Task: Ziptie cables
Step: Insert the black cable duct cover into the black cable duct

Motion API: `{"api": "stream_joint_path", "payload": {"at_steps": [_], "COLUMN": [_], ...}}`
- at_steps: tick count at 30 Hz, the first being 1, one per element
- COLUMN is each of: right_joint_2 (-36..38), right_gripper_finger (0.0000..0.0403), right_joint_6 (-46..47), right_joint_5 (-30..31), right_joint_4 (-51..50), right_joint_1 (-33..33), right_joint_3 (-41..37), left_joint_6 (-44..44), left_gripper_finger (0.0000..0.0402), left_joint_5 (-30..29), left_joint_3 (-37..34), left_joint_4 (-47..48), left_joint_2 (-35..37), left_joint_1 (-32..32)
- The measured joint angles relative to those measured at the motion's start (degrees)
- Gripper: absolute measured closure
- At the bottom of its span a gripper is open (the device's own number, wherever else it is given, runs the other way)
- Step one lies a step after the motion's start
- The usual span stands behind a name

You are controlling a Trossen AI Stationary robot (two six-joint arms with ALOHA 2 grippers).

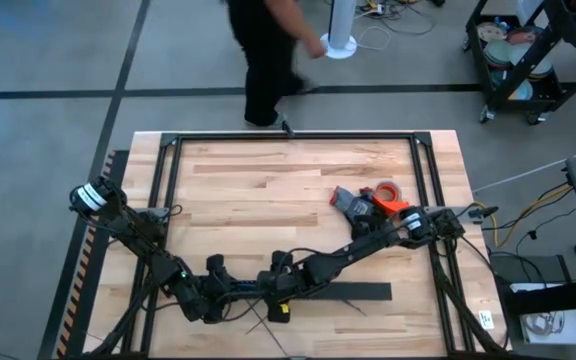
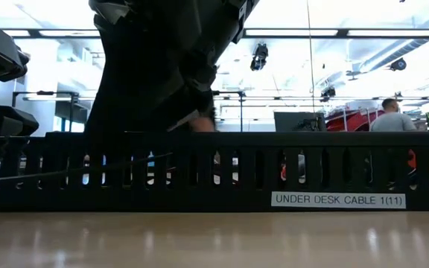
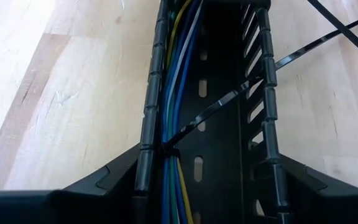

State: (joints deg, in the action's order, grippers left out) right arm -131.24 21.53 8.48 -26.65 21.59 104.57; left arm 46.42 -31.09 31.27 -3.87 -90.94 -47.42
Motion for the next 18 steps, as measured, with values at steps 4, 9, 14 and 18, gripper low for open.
{"api": "stream_joint_path", "payload": {"at_steps": [4,9,14,18], "right_joint_2": [-0.24,-0.24,-0.24,-0.24], "right_gripper_finger": [0.0176,0.0182,0.0183,0.0178], "right_joint_6": [3.93,6.35,8.82,10.05], "right_joint_5": [1.46,1.74,2.64,3.01], "right_joint_4": [-0.59,-1.09,-2.61,-3.43], "right_joint_1": [-0.04,-0.12,-0.1,-0.1], "right_joint_3": [0.02,0.06,0.19,0.22], "left_joint_6": [-1.55,-1.39,-1.39,-1.3], "left_gripper_finger": [0.0166,0.0167,0.0167,0.0167], "left_joint_5": [-0.23,-0.02,-0.02,-0.05], "left_joint_3": [-0.2,-0.23,-0.23,-0.23], "left_joint_4": [-2.13,-2.31,-2.39,-2.41], "left_joint_2": [-0.15,-0.15,-0.15,-0.15], "left_joint_1": [0.11,0.15,0.09,0.09]}}
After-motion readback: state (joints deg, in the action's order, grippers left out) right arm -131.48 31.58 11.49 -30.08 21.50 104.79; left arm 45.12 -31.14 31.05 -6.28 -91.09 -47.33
